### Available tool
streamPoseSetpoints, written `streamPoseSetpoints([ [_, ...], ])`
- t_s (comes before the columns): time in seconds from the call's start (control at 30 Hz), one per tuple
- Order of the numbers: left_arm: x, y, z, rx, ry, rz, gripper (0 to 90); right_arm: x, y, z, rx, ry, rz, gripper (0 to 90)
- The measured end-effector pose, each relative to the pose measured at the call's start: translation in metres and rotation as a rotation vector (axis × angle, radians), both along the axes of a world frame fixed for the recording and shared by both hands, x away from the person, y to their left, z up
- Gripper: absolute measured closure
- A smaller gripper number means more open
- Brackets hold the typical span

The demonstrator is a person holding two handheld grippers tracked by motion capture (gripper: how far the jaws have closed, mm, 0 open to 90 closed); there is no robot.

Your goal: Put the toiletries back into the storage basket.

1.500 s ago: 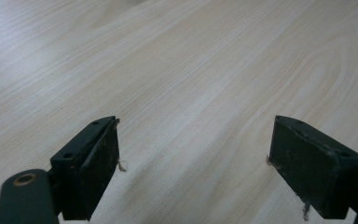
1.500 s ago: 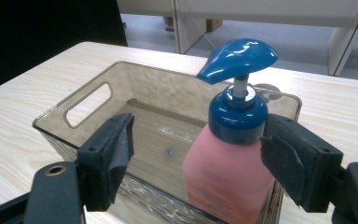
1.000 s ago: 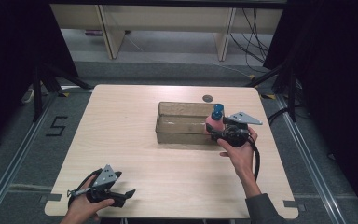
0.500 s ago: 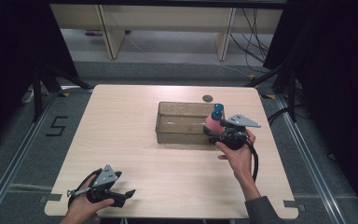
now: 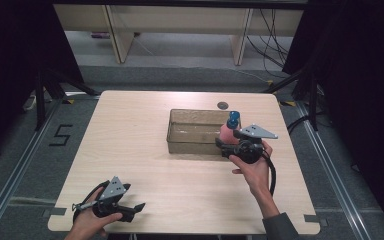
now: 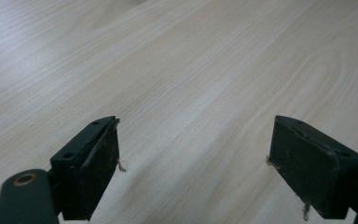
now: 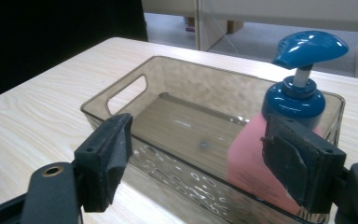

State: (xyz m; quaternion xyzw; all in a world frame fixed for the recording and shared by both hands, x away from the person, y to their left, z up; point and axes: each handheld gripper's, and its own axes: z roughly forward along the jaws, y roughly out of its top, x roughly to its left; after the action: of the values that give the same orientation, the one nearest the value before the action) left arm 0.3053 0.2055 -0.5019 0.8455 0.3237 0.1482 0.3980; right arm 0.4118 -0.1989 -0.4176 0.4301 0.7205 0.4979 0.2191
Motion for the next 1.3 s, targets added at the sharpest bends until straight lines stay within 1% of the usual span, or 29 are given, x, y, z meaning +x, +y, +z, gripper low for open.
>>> streamPoseSetpoints([
  [0.07,0.0,0.0,0.0,0.002,-0.002,-0.001,15.4,-0.001,0.0,0.0,-0.017,-0.008,0.003,24.9],
  [0.1,0.0,0.0,0.0,0.001,-0.001,-0.001,15.4,-0.002,0.002,0.0,0.001,0.006,0.009,24.8],
  [0.13,0.0,0.0,0.0,0.0,0.0,0.0,15.4,-0.004,0.003,0.0,0.003,0.015,0.005,24.7],
  [0.2,0.0,0.0,0.0,0.0,-0.001,-0.001,15.4,-0.004,0.003,-0.002,-0.004,0.002,0.017,24.2],
  [0.23,0.0,0.0,0.0,-0.001,-0.001,-0.004,15.4,-0.006,0.004,-0.001,-0.01,0.021,0.015,23.6],
  [0.27,0.0,0.0,0.0,-0.002,-0.001,-0.003,15.4,-0.006,0.004,-0.002,-0.013,-0.006,0.023,23.1],
  [0.3,0.0,0.0,0.0,0.003,-0.001,-0.003,15.4,-0.009,0.006,-0.002,-0.011,0.021,0.019,22.4],
  [0.33,0.0,0.0,0.0,0.0,-0.001,0.0,15.4,-0.009,0.006,-0.002,-0.011,0.021,0.019,22.4],
  [0.37,0.0,0.0,0.0,0.001,-0.001,0.0,15.4,-0.009,0.006,-0.003,-0.005,0.013,0.033,21.9],
  [0.4,0.0,0.0,0.0,0.002,-0.001,-0.001,15.4,-0.009,0.005,-0.003,-0.032,-0.019,0.022,21.7],
  [0.43,0.0,0.0,0.0,0.001,-0.001,-0.001,15.4,-0.01,0.007,-0.003,-0.016,0.008,0.031,21.5],
  [0.47,0.0,0.0,0.0,0.0,-0.002,-0.002,15.4,-0.011,0.007,-0.004,-0.01,0.013,0.043,21.1],
  [0.5,0.0,0.0,0.0,-0.001,-0.001,-0.001,15.4,-0.01,0.007,-0.005,-0.023,-0.014,0.048,20.8],
  [0.53,0.0,0.0,0.0,0.0,-0.001,0.001,15.4,-0.012,0.008,-0.005,-0.016,0.003,0.043,20.7],
  [0.6,0.0,0.0,0.0,0.002,-0.002,-0.001,15.4,-0.013,0.008,-0.006,-0.012,0.011,0.045,20.6],
  [0.63,0.0,0.0,0.0,0.001,-0.002,-0.001,15.4,-0.013,0.008,-0.006,-0.027,0.001,0.053,20.4],
  [0.67,0.0,0.0,0.0,0.003,-0.002,-0.001,15.4,-0.015,0.008,-0.006,-0.028,0.013,0.043,20.3],
  [0.7,0.0,0.0,0.0,0.002,-0.002,0.0,15.4,-0.015,0.007,-0.007,-0.039,-0.002,0.045,20.3],
  [0.73,0.0,0.0,0.0,0.002,-0.002,0.0,15.3,-0.017,0.009,-0.007,-0.008,0.033,0.047,20.2],
  [0.77,0.0,0.0,0.0,0.002,-0.002,0.0,15.4,-0.017,0.009,-0.008,-0.019,0.03,0.046,20.1],
  [0.83,0.0,0.0,0.0,0.002,-0.002,0.0,15.4,-0.019,0.01,-0.009,-0.01,0.046,0.056,20.1],
  [0.97,0.0,0.0,0.0,0.005,-0.005,-0.002,15.4,-0.022,0.01,-0.011,-0.021,0.035,0.051,20.0],
  [1.0,0.0,0.0,0.0,0.004,-0.004,-0.001,15.3,-0.022,0.01,-0.013,-0.019,0.024,0.057,19.9],
  [1.03,0.0,0.0,0.0,0.005,-0.004,-0.002,15.3,-0.022,0.011,-0.013,-0.019,0.034,0.065,19.9],
  [1.07,0.0,0.0,0.0,0.004,-0.005,-0.001,15.3,-0.024,0.01,-0.014,-0.039,0.012,0.061,19.9],
  [1.1,0.0,0.0,0.0,0.004,-0.005,-0.001,15.4,-0.024,0.01,-0.014,-0.039,0.012,0.061,19.9],
  [1.13,0.0,0.0,0.0,0.004,-0.004,-0.001,15.4,-0.024,0.011,-0.015,-0.017,0.03,0.076,19.9],
  [1.2,0.0,0.0,0.0,0.004,-0.004,-0.001,15.4,-0.026,0.011,-0.016,-0.027,0.042,0.078,19.8],
  [1.3,0.0,0.0,0.0,0.006,-0.005,-0.002,15.4,-0.028,0.012,-0.017,-0.023,0.031,0.087,19.9],
])
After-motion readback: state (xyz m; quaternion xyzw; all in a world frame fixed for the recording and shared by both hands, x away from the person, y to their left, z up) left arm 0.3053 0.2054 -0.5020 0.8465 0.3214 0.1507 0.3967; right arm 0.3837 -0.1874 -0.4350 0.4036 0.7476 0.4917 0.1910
